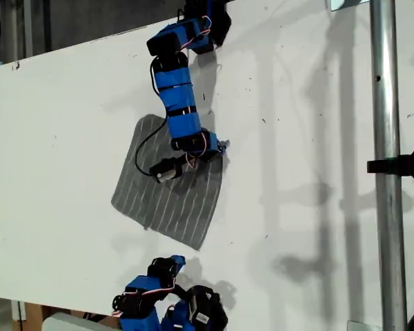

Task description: Grasp corners of a towel and fold twice.

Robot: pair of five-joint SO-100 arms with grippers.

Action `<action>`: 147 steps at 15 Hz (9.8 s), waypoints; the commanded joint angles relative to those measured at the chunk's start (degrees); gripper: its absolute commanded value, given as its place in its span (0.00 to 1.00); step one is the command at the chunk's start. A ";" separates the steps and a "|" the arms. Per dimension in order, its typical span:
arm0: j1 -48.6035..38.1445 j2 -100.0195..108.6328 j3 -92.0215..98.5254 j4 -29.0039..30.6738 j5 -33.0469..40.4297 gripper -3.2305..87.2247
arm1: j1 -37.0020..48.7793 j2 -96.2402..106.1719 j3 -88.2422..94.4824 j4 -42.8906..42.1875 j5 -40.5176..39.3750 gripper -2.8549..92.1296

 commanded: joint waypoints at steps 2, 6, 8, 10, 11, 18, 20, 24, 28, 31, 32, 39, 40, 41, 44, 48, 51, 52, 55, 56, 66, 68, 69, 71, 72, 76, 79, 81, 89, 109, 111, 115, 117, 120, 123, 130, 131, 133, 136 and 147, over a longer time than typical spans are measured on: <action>-3.43 -3.87 -7.12 -1.05 9.67 0.32 | -1.14 3.16 -0.97 0.44 0.79 0.03; -5.89 -4.75 -8.96 0.70 11.95 0.46 | -2.20 3.78 -0.97 0.62 2.02 0.03; -5.01 -4.04 -1.85 -4.57 11.25 0.44 | -2.64 4.22 -0.97 0.97 2.64 0.03; -3.78 -3.08 8.26 -13.80 9.14 0.42 | -2.90 4.66 -0.88 0.97 2.99 0.03; -3.34 -2.64 13.54 -18.98 8.26 0.41 | -2.90 4.92 -0.88 0.97 2.99 0.03; -5.71 -14.41 24.87 -34.80 6.59 0.39 | -3.52 7.03 -0.79 1.05 3.69 0.03; -7.47 -18.02 24.61 -36.65 6.77 0.36 | -3.69 7.91 -0.70 1.05 3.87 0.03; -7.56 -34.10 13.54 -31.03 4.39 0.24 | -3.78 10.20 0.88 0.53 4.31 0.03; -5.89 -36.74 10.11 -29.79 3.34 0.01 | -3.60 11.34 1.76 0.53 4.31 0.03; -4.39 -35.42 9.23 -29.79 2.37 0.01 | -3.16 11.78 2.20 0.53 4.31 0.03; -4.04 -33.13 8.88 -28.65 2.20 0.01 | -3.08 12.13 2.20 0.53 4.31 0.03; 20.48 -7.91 1.41 -13.62 -17.49 0.00 | -16.52 11.07 -10.81 -2.81 10.37 0.03; 22.41 -7.29 0.26 -12.83 -19.60 0.00 | -17.23 10.20 -14.50 -2.46 10.37 0.03; 21.45 -7.21 -0.18 -11.51 -19.16 0.00 | -16.35 12.39 -13.80 -0.26 10.81 0.03; 7.73 -9.67 1.05 -16.35 -4.48 0.00 | -8.00 25.40 5.98 3.69 12.83 0.03; -7.91 -21.27 -9.05 -20.65 12.13 0.00 | 5.80 31.73 16.26 2.99 4.13 0.03; -16.08 -37.09 -26.02 -19.69 22.15 0.00 | 17.14 31.46 15.82 0.97 -5.71 0.03; -18.54 -41.92 -32.61 -18.19 24.35 0.00 | 21.01 31.73 15.38 0.62 -9.58 0.03; -25.40 -54.49 -52.82 -12.04 29.71 0.00 | 32.26 34.54 13.71 -0.97 -20.04 0.03; -26.46 -55.63 -55.99 -10.90 30.50 0.00 | 34.54 36.04 11.95 -0.09 -22.24 0.03; -13.89 -39.99 -21.71 -17.93 21.09 0.01 | 15.38 30.06 24.43 -3.69 -5.27 0.03; -14.68 -39.46 -16.26 -20.92 20.74 0.01 | 14.33 28.48 26.89 -7.03 -4.13 0.03; -15.29 -39.11 -14.50 -22.06 20.83 0.01 | 13.45 27.77 26.28 -7.38 -3.34 0.03; -17.93 -37.79 -11.34 -23.82 20.83 0.01 | 12.83 25.84 23.99 -7.65 -2.90 0.03; -19.95 -37.27 -9.76 -24.96 21.53 0.01 | 13.10 24.43 23.91 -8.09 -2.90 0.03; -26.37 -37.53 -10.37 -25.84 26.81 0.01 | 14.94 23.38 23.29 -8.61 -3.69 0.03; -28.12 -38.14 -13.10 -23.82 28.74 0.01 | 15.82 25.49 23.47 -5.80 -4.39 0.03; -26.81 -39.81 -13.27 -23.38 27.60 0.01 | 15.73 25.31 24.79 -5.54 -4.22 0.03; -24.52 -30.94 -13.89 -12.22 23.55 0.48 | 17.05 35.16 24.87 5.71 -2.64 0.47; 9.58 76.38 54.23 -25.66 -8.00 0.05 | 5.19 114.35 76.20 12.48 34.72 0.51; 9.40 76.38 54.93 -25.31 -8.17 0.05 | 8.35 100.90 76.29 4.31 31.73 0.52; 9.58 76.38 54.14 -22.32 -8.61 0.05 | 15.64 74.00 71.72 -13.71 27.69 0.53; 9.49 76.38 53.79 -20.57 -9.14 0.05 | 18.11 62.31 66.27 -19.86 25.31 0.53; 9.32 76.38 53.09 -19.25 -9.05 0.05 | 21.36 53.17 60.91 -24.79 22.94 0.53; 9.32 76.38 52.73 -18.19 -8.70 0.04 | 21.88 44.21 58.36 -31.55 23.29 0.52; 11.60 76.38 52.82 -18.11 -9.14 0.04 | 22.59 32.96 52.21 -39.37 22.59 0.43; 11.78 76.38 52.82 -18.11 -9.14 0.04 | 24.17 33.05 52.38 -40.78 21.53 0.33; 12.22 76.38 52.82 -18.11 -9.14 0.04 | 28.04 32.70 52.21 -42.19 19.86 0.08; 12.92 76.38 52.73 -17.93 -9.23 0.04 | 33.75 36.65 53.35 -37.18 12.48 0.03; 12.30 76.38 53.44 -19.34 -7.91 0.04 | 24.70 68.38 53.44 -14.15 13.36 0.03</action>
